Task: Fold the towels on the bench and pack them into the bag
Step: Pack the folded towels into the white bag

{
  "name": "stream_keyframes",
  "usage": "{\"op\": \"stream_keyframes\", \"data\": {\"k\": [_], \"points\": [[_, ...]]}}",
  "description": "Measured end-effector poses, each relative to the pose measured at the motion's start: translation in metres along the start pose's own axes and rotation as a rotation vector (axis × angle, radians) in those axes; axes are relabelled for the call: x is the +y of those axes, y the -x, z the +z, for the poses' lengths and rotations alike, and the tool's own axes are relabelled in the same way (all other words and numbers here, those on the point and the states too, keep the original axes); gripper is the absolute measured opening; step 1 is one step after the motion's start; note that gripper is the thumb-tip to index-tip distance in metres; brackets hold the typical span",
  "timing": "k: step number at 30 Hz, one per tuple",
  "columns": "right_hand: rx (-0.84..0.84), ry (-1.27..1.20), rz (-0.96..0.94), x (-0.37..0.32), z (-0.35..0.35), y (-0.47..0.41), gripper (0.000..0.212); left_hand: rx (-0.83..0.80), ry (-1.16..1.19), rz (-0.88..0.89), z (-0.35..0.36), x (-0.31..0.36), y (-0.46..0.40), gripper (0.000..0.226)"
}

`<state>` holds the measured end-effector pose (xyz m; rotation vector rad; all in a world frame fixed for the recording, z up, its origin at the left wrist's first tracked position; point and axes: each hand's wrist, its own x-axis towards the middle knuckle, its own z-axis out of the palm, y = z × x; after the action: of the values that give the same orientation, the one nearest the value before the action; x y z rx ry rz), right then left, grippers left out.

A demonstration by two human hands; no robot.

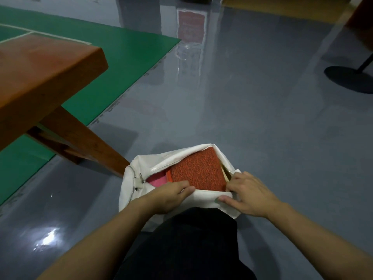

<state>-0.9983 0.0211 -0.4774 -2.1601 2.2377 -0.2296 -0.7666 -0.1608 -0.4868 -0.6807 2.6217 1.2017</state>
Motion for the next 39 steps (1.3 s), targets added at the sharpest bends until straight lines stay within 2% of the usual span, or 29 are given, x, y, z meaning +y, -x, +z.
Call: {"op": "stream_keyframes", "data": {"k": [3,5,7,10,12,15,19,21,24,28,31,34,39], "points": [[-0.085,-0.052,0.066,0.016,-0.005,-0.006,0.07,0.036,0.057,-0.031,0.001,-0.004,-0.001,0.035],[-0.078,-0.091,0.077,0.022,-0.005,-0.016,0.067,0.105,0.034,-0.034,-0.002,-0.005,0.004,0.034],[-0.017,-0.081,0.106,0.018,-0.002,-0.031,0.067,0.292,-0.013,-0.041,-0.008,-0.006,0.008,0.032],[0.005,-0.107,0.331,0.006,0.001,-0.066,0.061,0.586,-0.129,-0.085,-0.017,-0.011,0.003,0.028],[0.017,-0.103,0.454,-0.003,0.011,-0.086,0.059,0.628,-0.262,-0.199,-0.015,-0.019,-0.007,0.031],[0.071,-0.1,0.508,-0.014,0.034,-0.098,0.057,0.649,-0.404,-0.298,-0.004,-0.034,-0.02,0.035],[0.335,-0.373,0.622,-0.02,0.052,-0.1,0.044,0.742,-0.306,-0.186,-0.005,-0.04,-0.027,0.024],[0.357,-0.412,0.618,-0.026,0.06,-0.102,0.042,0.78,-0.212,-0.131,-0.01,-0.036,-0.033,0.027],[0.34,-0.465,0.645,-0.03,0.07,-0.106,0.04,0.732,-0.09,-0.204,-0.023,-0.029,-0.05,0.034],[0.39,-0.754,0.836,-0.022,0.063,-0.118,0.042,0.617,-0.174,-0.266,-0.04,-0.029,-0.065,0.021],[0.34,-0.98,0.97,-0.021,0.047,-0.134,0.042,0.659,-0.197,-0.199,-0.056,-0.038,-0.062,0.024],[0.285,-1.14,0.94,-0.022,0.042,-0.154,0.046,0.638,-0.226,-0.123,-0.071,-0.047,-0.053,0.027],[0.481,-1.623,0.99,-0.021,0.042,-0.16,0.049,0.581,-0.223,-0.09,-0.083,-0.051,-0.045,0.026]]}}
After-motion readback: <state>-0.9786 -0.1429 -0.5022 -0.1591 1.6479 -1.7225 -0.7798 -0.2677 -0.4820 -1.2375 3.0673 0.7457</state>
